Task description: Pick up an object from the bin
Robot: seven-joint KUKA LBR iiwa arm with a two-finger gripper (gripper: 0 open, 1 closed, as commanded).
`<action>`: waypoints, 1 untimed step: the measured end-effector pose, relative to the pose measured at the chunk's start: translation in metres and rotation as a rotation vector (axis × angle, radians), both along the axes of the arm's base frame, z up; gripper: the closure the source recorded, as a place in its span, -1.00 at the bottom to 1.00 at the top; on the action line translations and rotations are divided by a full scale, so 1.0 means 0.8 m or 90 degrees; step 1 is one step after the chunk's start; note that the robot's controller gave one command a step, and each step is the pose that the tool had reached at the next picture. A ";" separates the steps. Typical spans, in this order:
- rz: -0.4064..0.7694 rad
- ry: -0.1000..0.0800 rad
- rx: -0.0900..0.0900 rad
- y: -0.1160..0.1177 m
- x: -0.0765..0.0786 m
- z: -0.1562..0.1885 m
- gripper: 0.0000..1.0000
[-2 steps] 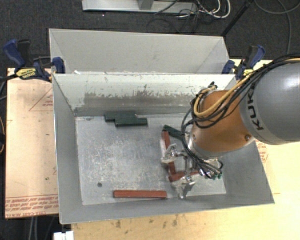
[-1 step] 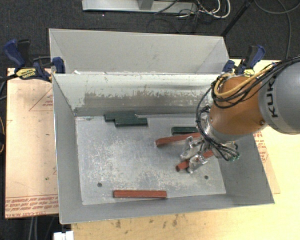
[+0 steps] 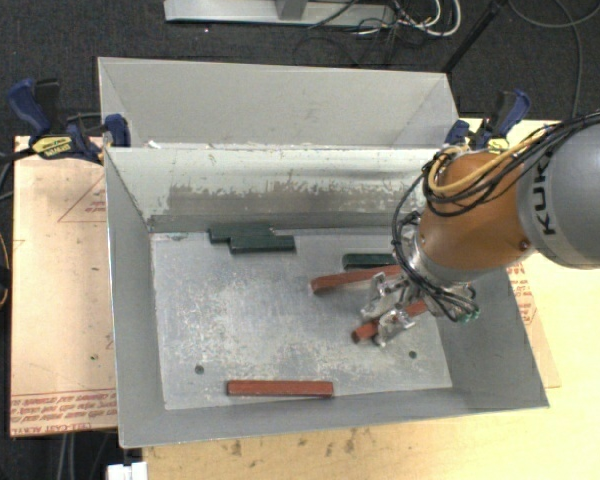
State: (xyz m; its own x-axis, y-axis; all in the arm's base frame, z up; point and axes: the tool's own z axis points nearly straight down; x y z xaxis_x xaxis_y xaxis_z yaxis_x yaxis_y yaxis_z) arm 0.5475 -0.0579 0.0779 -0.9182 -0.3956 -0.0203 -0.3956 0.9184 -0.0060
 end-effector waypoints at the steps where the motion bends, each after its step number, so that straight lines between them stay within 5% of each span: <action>1: 0.038 0.012 -0.001 0.015 0.006 0.232 1.00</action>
Offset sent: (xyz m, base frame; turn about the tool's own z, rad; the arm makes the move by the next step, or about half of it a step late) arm 0.0000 0.0000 0.0000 0.0000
